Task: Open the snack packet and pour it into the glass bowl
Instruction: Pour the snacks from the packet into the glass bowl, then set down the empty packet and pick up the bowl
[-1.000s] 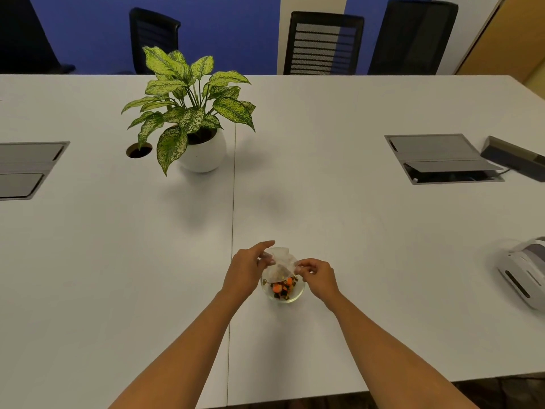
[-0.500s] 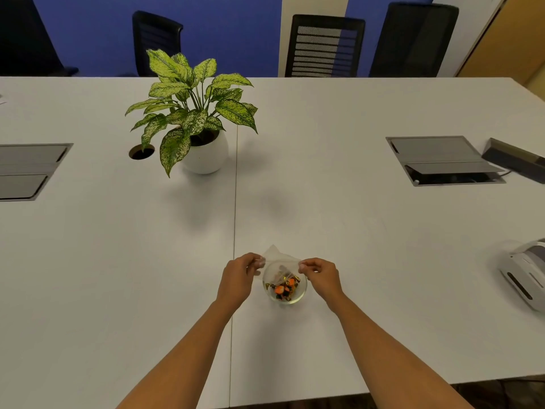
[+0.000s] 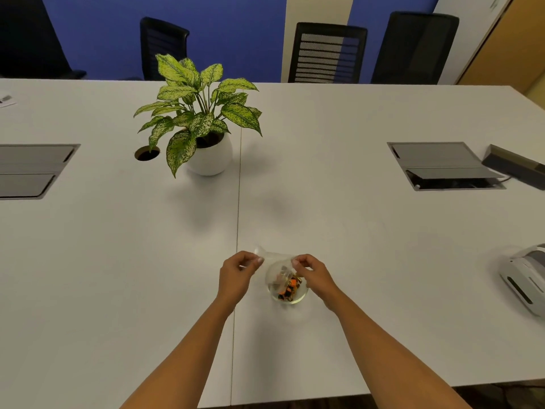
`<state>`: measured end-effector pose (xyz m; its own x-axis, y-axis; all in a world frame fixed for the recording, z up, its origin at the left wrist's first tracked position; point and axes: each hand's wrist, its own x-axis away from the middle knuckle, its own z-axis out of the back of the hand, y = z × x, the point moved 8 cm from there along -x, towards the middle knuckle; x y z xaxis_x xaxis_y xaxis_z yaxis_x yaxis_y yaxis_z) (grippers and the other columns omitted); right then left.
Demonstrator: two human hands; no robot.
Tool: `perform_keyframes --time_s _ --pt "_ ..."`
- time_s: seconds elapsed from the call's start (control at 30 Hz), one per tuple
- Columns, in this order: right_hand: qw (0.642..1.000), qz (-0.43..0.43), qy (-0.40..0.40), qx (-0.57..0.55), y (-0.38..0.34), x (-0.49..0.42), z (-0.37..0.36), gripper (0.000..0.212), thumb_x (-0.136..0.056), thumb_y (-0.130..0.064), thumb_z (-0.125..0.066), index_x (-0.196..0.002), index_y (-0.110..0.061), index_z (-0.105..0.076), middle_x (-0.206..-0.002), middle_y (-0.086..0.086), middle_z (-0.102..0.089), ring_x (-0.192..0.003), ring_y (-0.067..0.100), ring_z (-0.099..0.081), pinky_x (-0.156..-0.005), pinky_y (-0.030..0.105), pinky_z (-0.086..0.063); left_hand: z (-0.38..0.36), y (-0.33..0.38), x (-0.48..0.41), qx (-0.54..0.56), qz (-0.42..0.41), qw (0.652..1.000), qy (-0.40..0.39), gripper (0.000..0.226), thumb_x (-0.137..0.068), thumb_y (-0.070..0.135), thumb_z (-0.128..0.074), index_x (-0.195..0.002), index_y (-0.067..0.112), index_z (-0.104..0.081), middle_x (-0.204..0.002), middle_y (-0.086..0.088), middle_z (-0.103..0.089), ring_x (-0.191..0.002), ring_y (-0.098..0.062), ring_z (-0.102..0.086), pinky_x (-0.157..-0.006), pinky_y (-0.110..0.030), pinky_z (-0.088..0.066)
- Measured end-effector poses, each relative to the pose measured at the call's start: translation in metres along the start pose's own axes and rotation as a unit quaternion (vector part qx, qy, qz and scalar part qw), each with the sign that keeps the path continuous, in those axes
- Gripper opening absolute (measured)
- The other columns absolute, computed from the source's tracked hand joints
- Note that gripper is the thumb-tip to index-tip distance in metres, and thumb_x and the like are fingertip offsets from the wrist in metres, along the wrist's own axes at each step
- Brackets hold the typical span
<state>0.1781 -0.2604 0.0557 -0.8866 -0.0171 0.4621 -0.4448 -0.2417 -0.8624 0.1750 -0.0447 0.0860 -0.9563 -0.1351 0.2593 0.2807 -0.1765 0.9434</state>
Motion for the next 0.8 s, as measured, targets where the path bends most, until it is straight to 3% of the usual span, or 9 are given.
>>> perform_keyframes --time_s 0.13,0.27,0.33,0.4,0.47,0.53,0.63,0.7,0.8 --pt "0.996 -0.031 -0.087 -0.012 -0.002 0.010 -0.031 0.035 -0.084 -0.035 -0.072 -0.115 -0.026 -0.061 -0.110 -0.003 -0.069 -0.102 0.010 -0.065 -0.081 0.024 -0.045 0.016 -0.025 0.014 0.127 0.092 0.987 0.048 0.013 -0.089 0.030 -0.066 -0.093 0.018 -0.066 -0.090 -0.006 -0.070 -0.071 -0.020 -0.067 -0.069 -0.030 -0.055" --pt "0.995 -0.024 -0.091 0.016 -0.001 0.012 -0.058 0.012 -0.085 -0.016 -0.068 -0.095 -0.021 -0.069 -0.085 -0.003 -0.072 -0.073 0.009 -0.067 -0.061 0.020 -0.049 0.028 -0.058 0.035 0.161 0.143 0.972 0.096 0.018 -0.094 0.024 -0.059 -0.108 0.013 -0.055 -0.105 -0.010 -0.064 -0.079 -0.025 -0.064 -0.070 -0.033 -0.055" --pt "0.994 -0.013 -0.083 0.069 -0.001 0.010 -0.073 0.014 -0.088 -0.012 -0.062 -0.096 -0.020 -0.071 -0.084 -0.001 -0.071 -0.065 0.009 -0.066 -0.054 0.020 -0.048 0.043 -0.071 0.053 0.083 0.127 0.974 0.168 0.033 -0.093 0.020 -0.059 -0.122 0.015 -0.042 -0.121 -0.012 -0.054 -0.099 -0.030 -0.059 -0.079 -0.038 -0.052" --pt "0.985 0.010 -0.099 0.142 -0.001 0.010 -0.091 0.017 -0.090 -0.012 -0.059 -0.102 -0.018 -0.072 -0.085 -0.002 -0.070 -0.062 0.009 -0.064 -0.052 0.020 -0.046 0.060 -0.075 0.071 -0.082 0.053 0.970 0.224 0.047 -0.091 0.020 -0.062 -0.130 0.014 -0.036 -0.131 -0.013 -0.045 -0.117 -0.033 -0.048 -0.092 -0.046 -0.047" --pt "0.966 0.030 -0.124 0.224 0.001 0.011 -0.109 0.021 -0.091 -0.012 -0.057 -0.104 -0.018 -0.072 -0.085 -0.005 -0.070 -0.061 0.007 -0.061 -0.056 0.021 -0.049 0.059 -0.077 0.084 -0.232 -0.038 0.956 0.177 0.048 -0.092 0.024 -0.060 -0.134 0.018 -0.038 -0.136 -0.009 -0.044 -0.124 -0.029 -0.042 -0.102 -0.048 -0.040" --pt "0.944 0.042 -0.137 0.296 0.002 0.012 -0.125 0.027 -0.091 -0.007 -0.051 -0.105 -0.017 -0.072 -0.091 -0.002 -0.073 -0.069 0.009 -0.064 -0.063 0.026 -0.050 0.044 -0.089 0.090 -0.339 -0.101 0.933 0.065 0.047 -0.094 0.027 -0.055 -0.139 0.028 -0.038 -0.142 -0.004 -0.043 -0.131 -0.024 -0.039 -0.108 -0.040 -0.031" --pt "0.911 0.069 -0.131 0.384 0.005 0.012 -0.140 0.036 -0.089 0.002 -0.047 -0.113 -0.016 -0.067 -0.106 0.005 -0.073 -0.097 0.022 -0.065 -0.084 0.037 -0.051 0.025 -0.123 0.098 -0.452 -0.106 0.881 -0.093 0.052 -0.099 0.041 -0.039 -0.147 0.041 -0.020 -0.161 0.002 -0.021 -0.148 -0.023 -0.016 -0.117 -0.034 -0.009" --pt "0.902 0.069 -0.134 0.405 0.012 0.010 -0.146 0.041 -0.088 0.006 -0.045 -0.119 -0.015 -0.063 -0.112 0.007 -0.070 -0.104 0.025 -0.063 -0.086 0.037 -0.050 0.023 -0.135 0.103 -0.509 -0.105 0.842 -0.144 0.053 -0.099 0.048 -0.027 -0.149 0.042 -0.014 -0.163 0.006 -0.011 -0.151 -0.022 -0.008 -0.119 -0.035 0.012" --pt "0.907 0.063 -0.122 0.399 0.020 0.005 -0.145 0.048 -0.088 0.010 -0.042 -0.126 -0.014 -0.057 -0.118 0.014 -0.065 -0.106 0.029 -0.062 -0.083 0.037 -0.052 0.021 -0.145 0.110 -0.594 -0.072 0.769 -0.224 0.053 -0.094 0.052 -0.024 -0.134 0.036 -0.054 -0.141 0.003 -0.057 -0.127 -0.024 -0.056 -0.112 -0.041 0.006"
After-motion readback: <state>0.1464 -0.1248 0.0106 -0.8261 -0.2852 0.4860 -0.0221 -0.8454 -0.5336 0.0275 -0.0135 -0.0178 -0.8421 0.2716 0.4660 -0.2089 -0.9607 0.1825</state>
